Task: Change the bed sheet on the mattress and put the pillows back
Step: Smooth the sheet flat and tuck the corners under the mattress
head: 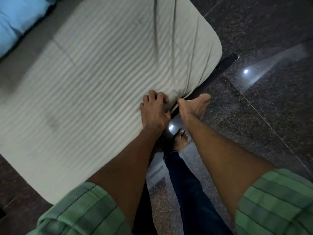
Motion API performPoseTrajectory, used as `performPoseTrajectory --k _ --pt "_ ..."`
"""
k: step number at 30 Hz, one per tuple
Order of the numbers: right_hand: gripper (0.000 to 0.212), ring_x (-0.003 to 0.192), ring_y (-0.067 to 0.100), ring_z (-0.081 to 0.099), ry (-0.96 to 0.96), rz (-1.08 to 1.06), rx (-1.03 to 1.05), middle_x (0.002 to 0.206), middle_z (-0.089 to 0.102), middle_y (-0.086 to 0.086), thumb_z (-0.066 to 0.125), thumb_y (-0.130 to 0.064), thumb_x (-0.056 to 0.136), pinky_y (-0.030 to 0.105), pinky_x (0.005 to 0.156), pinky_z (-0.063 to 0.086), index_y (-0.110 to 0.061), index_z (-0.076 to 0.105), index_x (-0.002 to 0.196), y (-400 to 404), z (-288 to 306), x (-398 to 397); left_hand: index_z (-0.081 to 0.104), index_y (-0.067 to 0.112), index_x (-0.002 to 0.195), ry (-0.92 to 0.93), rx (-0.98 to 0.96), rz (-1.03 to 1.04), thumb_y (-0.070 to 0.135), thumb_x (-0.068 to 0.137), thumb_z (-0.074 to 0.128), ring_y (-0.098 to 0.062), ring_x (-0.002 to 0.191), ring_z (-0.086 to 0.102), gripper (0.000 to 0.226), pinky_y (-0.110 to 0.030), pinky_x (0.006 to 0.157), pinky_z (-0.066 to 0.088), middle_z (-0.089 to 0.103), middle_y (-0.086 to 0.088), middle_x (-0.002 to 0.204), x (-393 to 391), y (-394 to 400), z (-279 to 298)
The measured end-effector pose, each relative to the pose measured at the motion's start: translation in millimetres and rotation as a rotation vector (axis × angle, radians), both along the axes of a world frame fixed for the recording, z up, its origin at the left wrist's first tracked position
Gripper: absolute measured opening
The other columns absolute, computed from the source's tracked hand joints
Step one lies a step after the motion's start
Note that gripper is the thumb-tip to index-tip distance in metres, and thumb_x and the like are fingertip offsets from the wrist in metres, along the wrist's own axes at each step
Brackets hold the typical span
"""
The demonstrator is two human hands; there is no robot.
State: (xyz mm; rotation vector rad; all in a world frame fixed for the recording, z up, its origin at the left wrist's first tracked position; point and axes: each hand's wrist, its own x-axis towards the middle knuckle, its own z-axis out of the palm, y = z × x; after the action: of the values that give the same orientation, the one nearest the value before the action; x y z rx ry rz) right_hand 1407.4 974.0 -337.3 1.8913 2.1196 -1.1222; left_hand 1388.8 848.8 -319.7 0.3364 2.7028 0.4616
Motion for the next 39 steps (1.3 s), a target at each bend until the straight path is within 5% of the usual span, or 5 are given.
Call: performPoseTrajectory --k 14,20,23,26,39 --pt "0.125 0.141 0.037 0.036 -0.184 0.259 0.020 0.153 0.033 0.019 0.084 -0.041 0.067 0.047 0.106 0.043 -0.005 0.004 0.156 16.8 -19.0 -10.8 0.054 0.025 0.104 -0.065 -0.129 0.013 0.024 0.070 0.077 -0.026 0.108 0.047 0.042 -0.044 0.086 0.045 0.047 -0.002 0.117 -12.3 19.7 -1.1" --pt "0.089 0.137 0.036 0.031 0.009 0.311 -0.124 0.144 0.031 0.017 0.082 -0.029 0.071 0.044 0.115 0.031 0.000 0.032 0.138 47.6 -18.5 2.9 0.049 0.028 0.100 0.010 -0.094 -0.014 0.032 0.062 0.071 -0.025 0.102 0.045 0.044 -0.045 0.086 0.043 0.043 -0.001 0.111 -0.5 18.0 -2.1" --pt "0.077 0.125 0.030 0.040 0.167 0.305 0.217 0.137 0.044 0.013 0.076 -0.034 0.070 0.042 0.108 0.034 -0.007 0.044 0.135 62.0 -4.7 4.2 0.051 0.027 0.102 0.033 -0.083 -0.006 0.041 0.068 0.070 -0.026 0.104 0.046 0.041 -0.045 0.089 0.042 0.045 -0.002 0.112 2.0 21.6 -3.2" --pt "0.037 0.111 0.028 0.052 0.175 0.330 0.379 0.110 0.063 0.004 0.062 -0.053 0.082 0.045 0.098 0.040 -0.020 0.062 0.099 76.0 5.2 -19.2 0.055 0.023 0.102 0.058 -0.043 -0.001 0.046 0.079 0.066 -0.025 0.104 0.048 0.034 -0.044 0.089 0.043 0.047 -0.002 0.112 -1.5 29.5 -4.3" --pt "0.024 0.096 0.035 0.064 -0.001 0.469 0.422 0.093 0.072 0.015 0.052 -0.030 0.094 0.044 0.091 0.044 -0.015 0.064 0.080 116.2 3.5 -42.3 0.059 0.023 0.109 0.106 0.117 -0.011 0.035 0.092 0.059 -0.022 0.105 0.052 0.021 -0.040 0.090 0.044 0.052 -0.002 0.114 -36.8 71.0 0.5"
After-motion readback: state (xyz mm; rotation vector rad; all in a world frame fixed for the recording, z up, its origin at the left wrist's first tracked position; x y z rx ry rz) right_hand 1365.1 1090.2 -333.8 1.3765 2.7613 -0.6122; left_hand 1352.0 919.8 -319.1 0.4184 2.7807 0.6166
